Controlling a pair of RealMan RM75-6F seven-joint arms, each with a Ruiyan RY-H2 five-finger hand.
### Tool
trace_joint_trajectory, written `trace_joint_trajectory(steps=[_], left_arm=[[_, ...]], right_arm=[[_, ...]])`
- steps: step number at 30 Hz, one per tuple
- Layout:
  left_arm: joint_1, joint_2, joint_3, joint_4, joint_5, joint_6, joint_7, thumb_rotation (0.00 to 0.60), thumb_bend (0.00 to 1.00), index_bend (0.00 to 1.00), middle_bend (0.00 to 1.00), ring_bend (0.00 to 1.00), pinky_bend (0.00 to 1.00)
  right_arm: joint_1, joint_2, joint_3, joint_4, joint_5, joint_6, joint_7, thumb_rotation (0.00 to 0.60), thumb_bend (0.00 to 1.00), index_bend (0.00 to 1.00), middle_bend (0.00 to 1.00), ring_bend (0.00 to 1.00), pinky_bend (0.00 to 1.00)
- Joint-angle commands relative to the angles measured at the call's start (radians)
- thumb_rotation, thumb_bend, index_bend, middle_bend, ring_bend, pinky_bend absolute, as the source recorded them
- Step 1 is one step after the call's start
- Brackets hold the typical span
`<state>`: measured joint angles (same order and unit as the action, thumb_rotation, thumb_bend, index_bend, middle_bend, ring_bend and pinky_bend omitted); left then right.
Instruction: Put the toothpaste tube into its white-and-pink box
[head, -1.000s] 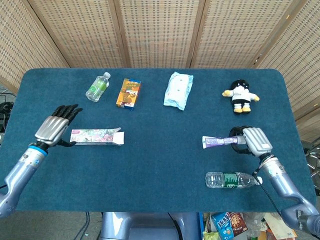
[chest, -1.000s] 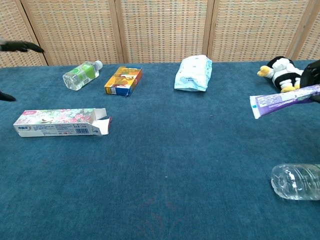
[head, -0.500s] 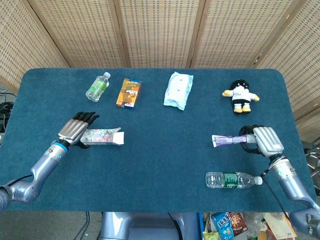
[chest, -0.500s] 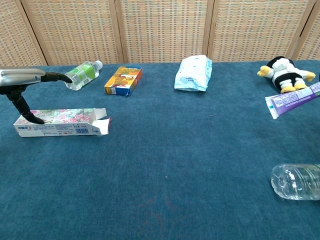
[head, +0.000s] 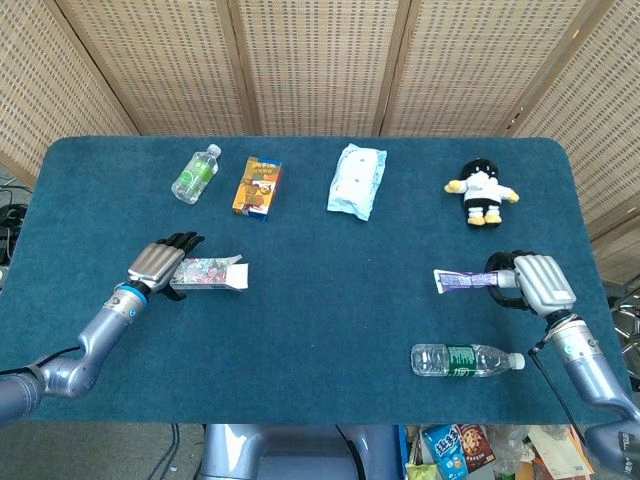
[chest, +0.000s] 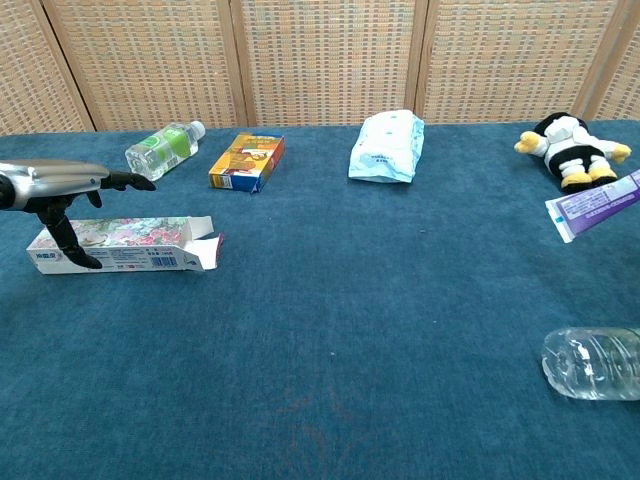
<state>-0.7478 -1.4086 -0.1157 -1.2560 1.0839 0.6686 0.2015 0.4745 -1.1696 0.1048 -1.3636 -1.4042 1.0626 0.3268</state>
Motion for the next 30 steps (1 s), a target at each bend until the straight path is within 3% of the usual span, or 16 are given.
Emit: trace_joint_trajectory(steps=[1, 12, 22, 26, 30], left_arm=[[-0.013, -0.017, -0.003, 0.018, -0.044, -0.019, 0.009, 0.600, 0.19, 0.03, 0.07, 0.08, 0.21], [-0.034, -0.037, 0.003, 0.035, -0.044, -0.022, 0.005, 0.600, 0.24, 0.35, 0.37, 0.33, 0.39], [-0.039, 0.015, -0.039, -0.005, 0.098, 0.051, -0.131, 0.600, 0.24, 0.41, 0.42, 0.37, 0.41], [-0.081, 0.033, -0.064, 0.008, 0.218, 0.034, -0.299, 0.600, 0.24, 0.41, 0.42, 0.38, 0.41], [-0.163, 0.010, -0.057, 0.103, 0.409, 0.040, -0.548, 0.600, 0.24, 0.42, 0.42, 0.38, 0.41]], right_arm=[[-0.002, 0.002, -0.001, -0.003, -0.001, 0.002, -0.003, 0.600, 0.59, 0.64, 0.58, 0.41, 0.40], [-0.010, 0.010, 0.003, -0.025, 0.006, 0.001, -0.017, 0.600, 0.62, 0.65, 0.59, 0.41, 0.40], [-0.011, 0.059, 0.025, -0.105, 0.030, -0.013, 0.019, 0.600, 0.63, 0.65, 0.59, 0.42, 0.40], [-0.011, 0.100, 0.039, -0.160, 0.052, -0.018, 0.008, 0.600, 0.63, 0.65, 0.59, 0.42, 0.40], [-0.012, 0.150, 0.063, -0.235, 0.096, -0.019, -0.033, 0.600, 0.63, 0.65, 0.59, 0.42, 0.40]])
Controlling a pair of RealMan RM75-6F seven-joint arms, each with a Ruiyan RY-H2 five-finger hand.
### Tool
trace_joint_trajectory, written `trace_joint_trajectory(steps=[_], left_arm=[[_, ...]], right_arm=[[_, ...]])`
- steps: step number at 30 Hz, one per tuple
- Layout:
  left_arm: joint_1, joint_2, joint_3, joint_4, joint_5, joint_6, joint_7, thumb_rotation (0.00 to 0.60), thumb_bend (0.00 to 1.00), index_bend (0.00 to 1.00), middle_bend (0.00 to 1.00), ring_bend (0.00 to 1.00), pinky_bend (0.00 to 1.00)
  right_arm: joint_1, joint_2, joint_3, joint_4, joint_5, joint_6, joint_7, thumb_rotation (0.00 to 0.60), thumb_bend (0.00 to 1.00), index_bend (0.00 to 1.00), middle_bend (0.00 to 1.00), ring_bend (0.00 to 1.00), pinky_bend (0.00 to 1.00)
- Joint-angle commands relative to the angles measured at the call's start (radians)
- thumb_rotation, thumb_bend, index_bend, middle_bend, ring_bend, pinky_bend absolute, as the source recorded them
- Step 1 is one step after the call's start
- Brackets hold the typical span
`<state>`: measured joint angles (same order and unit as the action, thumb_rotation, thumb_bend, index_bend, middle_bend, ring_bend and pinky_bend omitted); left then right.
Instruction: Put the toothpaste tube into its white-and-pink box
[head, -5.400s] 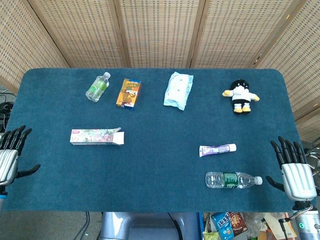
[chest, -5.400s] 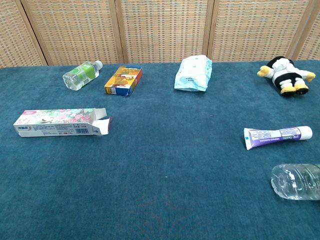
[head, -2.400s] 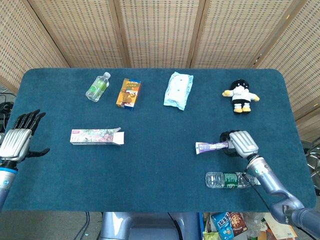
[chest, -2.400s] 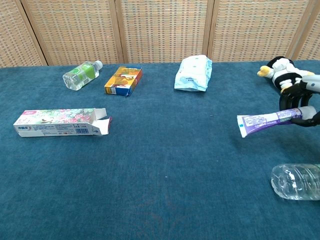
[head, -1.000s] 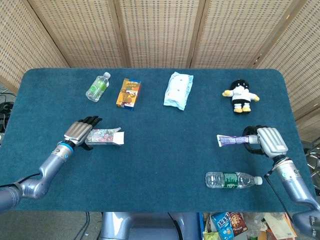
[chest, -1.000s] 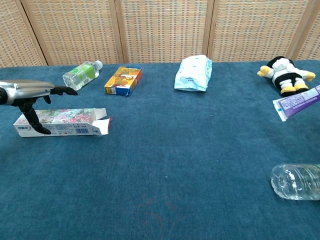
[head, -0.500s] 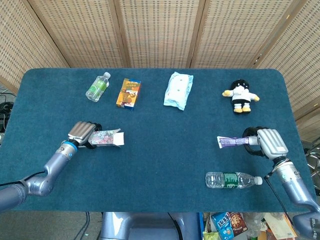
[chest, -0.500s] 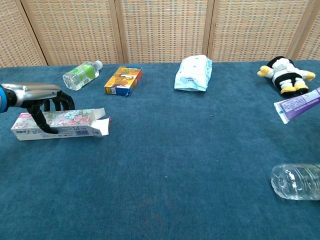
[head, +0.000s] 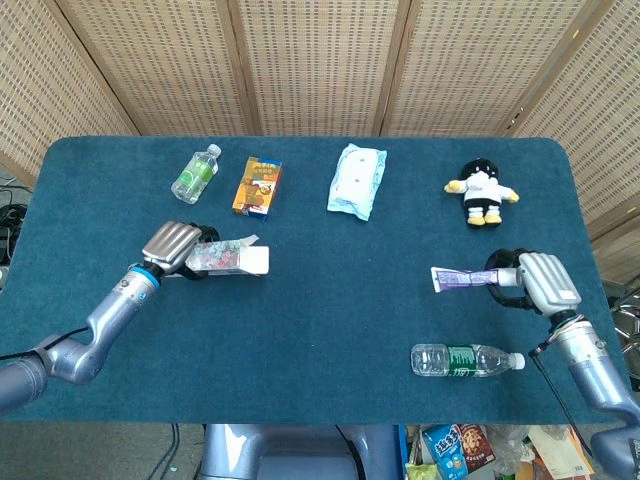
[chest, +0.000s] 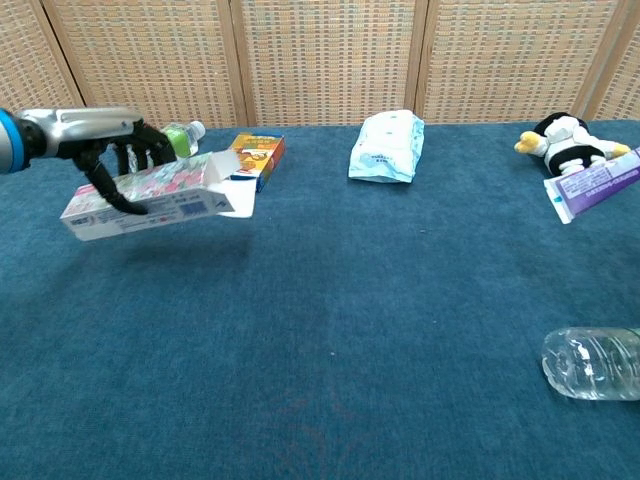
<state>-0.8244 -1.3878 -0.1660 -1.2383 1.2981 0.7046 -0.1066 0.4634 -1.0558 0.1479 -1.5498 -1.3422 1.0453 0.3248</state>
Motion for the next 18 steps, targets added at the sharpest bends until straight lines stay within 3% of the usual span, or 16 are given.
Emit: trace_joint_trajectory(steps=[1, 4, 8, 18], left_arm=[[-0.103, -0.024, 0.001, 0.113, 0.229, 0.013, -0.288, 0.600, 0.24, 0.42, 0.42, 0.38, 0.41], [-0.177, -0.075, 0.026, 0.213, 0.328, 0.036, -0.436, 0.600, 0.24, 0.42, 0.42, 0.38, 0.41], [-0.279, -0.159, 0.067, 0.373, 0.434, 0.066, -0.529, 0.600, 0.27, 0.42, 0.42, 0.37, 0.41], [-0.452, -0.366, 0.167, 0.753, 0.538, 0.116, -0.736, 0.600, 0.31, 0.42, 0.41, 0.36, 0.41]], right_arm=[[0.000, 0.046, 0.024, -0.064, 0.046, -0.004, -0.043, 0.600, 0.63, 0.65, 0.59, 0.42, 0.40], [0.003, 0.079, 0.045, -0.119, 0.100, -0.011, -0.084, 0.600, 0.63, 0.65, 0.59, 0.42, 0.40], [0.012, 0.115, 0.081, -0.194, 0.190, -0.038, -0.083, 0.600, 0.63, 0.65, 0.59, 0.42, 0.40], [0.051, 0.164, 0.130, -0.306, 0.332, -0.088, -0.128, 0.600, 0.63, 0.65, 0.59, 0.42, 0.40]])
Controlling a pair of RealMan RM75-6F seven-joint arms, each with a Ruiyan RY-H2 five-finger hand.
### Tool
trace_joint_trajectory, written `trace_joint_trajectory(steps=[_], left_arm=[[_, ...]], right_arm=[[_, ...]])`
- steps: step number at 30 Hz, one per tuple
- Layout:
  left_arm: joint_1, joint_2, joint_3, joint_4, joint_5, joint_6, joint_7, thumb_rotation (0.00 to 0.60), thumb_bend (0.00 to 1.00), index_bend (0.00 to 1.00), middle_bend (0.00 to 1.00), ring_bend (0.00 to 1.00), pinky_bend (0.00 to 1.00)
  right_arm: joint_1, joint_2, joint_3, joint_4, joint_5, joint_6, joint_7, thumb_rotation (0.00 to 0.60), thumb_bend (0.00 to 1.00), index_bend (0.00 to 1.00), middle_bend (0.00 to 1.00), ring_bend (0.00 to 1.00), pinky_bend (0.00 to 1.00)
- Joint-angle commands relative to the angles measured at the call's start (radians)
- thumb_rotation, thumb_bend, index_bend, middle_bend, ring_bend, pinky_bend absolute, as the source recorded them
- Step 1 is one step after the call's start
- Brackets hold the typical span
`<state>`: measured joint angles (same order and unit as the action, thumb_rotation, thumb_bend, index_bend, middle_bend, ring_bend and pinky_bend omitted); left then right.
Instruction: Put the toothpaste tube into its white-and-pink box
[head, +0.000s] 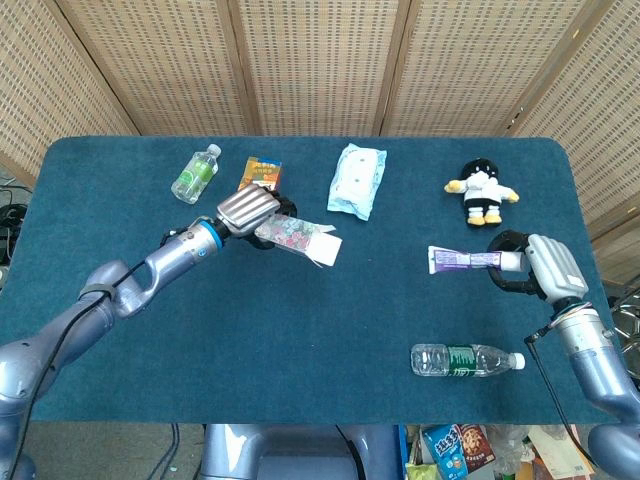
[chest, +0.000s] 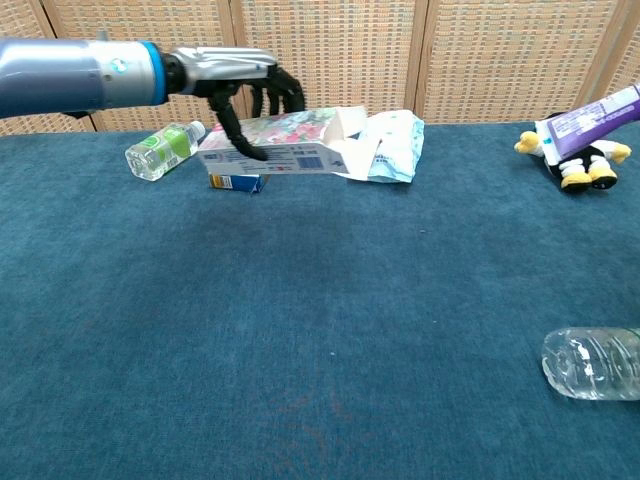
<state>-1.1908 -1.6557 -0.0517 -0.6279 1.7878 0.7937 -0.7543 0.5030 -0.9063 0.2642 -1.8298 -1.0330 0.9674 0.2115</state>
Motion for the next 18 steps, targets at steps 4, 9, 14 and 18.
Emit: trace_joint_trajectory(steps=[4, 9, 14, 18], left_arm=[[-0.121, -0.151, 0.084, 0.231, 0.054, 0.037, -0.133, 0.600, 0.31, 0.42, 0.41, 0.36, 0.41], [-0.159, -0.187, 0.105, 0.267, 0.050, 0.039, -0.159, 0.600, 0.31, 0.42, 0.41, 0.36, 0.41], [-0.196, -0.219, 0.100, 0.287, 0.023, 0.029, -0.143, 0.600, 0.31, 0.42, 0.41, 0.36, 0.41], [-0.213, -0.230, 0.096, 0.285, 0.001, 0.021, -0.132, 0.600, 0.31, 0.42, 0.41, 0.36, 0.41]], right_arm=[[0.029, 0.013, 0.021, -0.043, 0.060, -0.019, -0.046, 0.600, 0.63, 0.65, 0.59, 0.42, 0.40], [0.060, -0.006, 0.027, -0.053, 0.123, -0.031, -0.095, 0.600, 0.63, 0.65, 0.59, 0.42, 0.40], [0.080, -0.018, 0.031, -0.080, 0.175, -0.019, -0.139, 0.600, 0.64, 0.65, 0.59, 0.42, 0.40], [0.084, -0.015, 0.033, -0.101, 0.206, -0.006, -0.161, 0.600, 0.65, 0.65, 0.59, 0.42, 0.40]])
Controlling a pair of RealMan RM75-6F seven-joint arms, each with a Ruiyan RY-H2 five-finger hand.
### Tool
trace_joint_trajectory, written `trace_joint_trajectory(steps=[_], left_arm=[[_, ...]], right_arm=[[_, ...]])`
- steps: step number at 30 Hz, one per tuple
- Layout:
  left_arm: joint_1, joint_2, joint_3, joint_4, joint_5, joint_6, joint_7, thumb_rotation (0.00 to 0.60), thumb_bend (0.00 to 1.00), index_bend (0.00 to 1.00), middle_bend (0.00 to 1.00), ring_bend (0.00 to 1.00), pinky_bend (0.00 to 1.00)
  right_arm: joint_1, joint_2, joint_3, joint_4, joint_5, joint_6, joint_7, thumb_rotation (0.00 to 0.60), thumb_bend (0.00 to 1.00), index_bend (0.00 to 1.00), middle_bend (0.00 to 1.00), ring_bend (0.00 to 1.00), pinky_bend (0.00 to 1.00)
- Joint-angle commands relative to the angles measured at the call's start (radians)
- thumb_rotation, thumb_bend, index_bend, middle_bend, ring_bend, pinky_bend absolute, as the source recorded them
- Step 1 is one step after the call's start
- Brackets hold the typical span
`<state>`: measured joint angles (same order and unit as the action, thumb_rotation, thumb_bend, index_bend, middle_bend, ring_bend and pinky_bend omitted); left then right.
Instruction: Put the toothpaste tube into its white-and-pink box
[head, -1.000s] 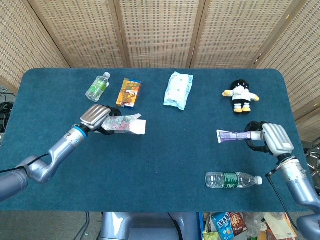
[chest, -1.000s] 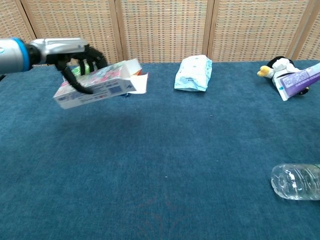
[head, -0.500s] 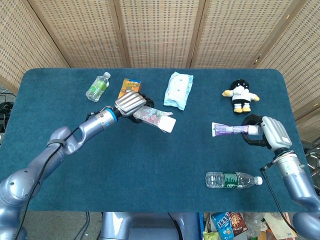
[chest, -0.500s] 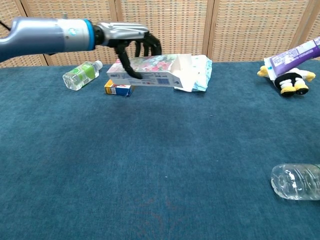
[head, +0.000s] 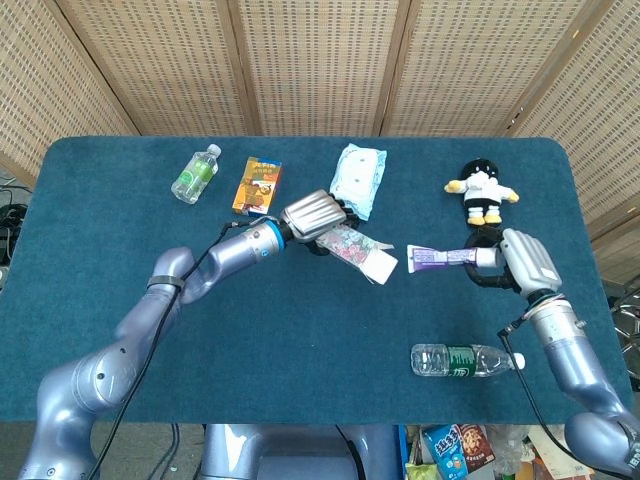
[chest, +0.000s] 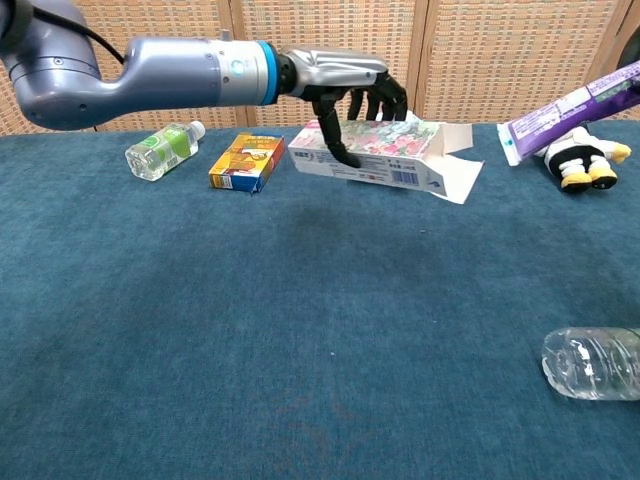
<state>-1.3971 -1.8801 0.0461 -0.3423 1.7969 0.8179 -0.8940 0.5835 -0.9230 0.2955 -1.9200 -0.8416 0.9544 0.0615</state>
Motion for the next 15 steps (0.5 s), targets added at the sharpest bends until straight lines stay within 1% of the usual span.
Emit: trace_joint_trajectory(steps=[1, 7, 11, 15], left_arm=[[-0.010, -0.008, -0.002, -0.002, -0.012, -0.004, 0.011, 0.600, 0.31, 0.42, 0.41, 0.36, 0.41], [-0.024, -0.021, -0.005, -0.017, -0.036, -0.007, 0.029, 0.600, 0.31, 0.42, 0.41, 0.36, 0.41], [-0.039, -0.030, -0.010, -0.027, -0.052, -0.008, 0.049, 0.600, 0.31, 0.42, 0.41, 0.36, 0.41], [-0.046, -0.031, -0.013, -0.036, -0.065, -0.010, 0.066, 0.600, 0.31, 0.42, 0.41, 0.36, 0.41]], right_arm=[[0.005, 0.004, 0.002, -0.017, 0.023, 0.009, -0.015, 0.600, 0.65, 0.65, 0.59, 0.42, 0.40], [0.014, 0.023, -0.002, -0.060, 0.086, 0.009, -0.051, 0.600, 0.66, 0.65, 0.59, 0.42, 0.40], [0.031, 0.029, 0.000, -0.084, 0.149, 0.000, -0.068, 0.600, 0.67, 0.65, 0.59, 0.42, 0.40], [0.045, 0.035, 0.004, -0.103, 0.183, -0.012, -0.073, 0.600, 0.67, 0.65, 0.59, 0.42, 0.40]])
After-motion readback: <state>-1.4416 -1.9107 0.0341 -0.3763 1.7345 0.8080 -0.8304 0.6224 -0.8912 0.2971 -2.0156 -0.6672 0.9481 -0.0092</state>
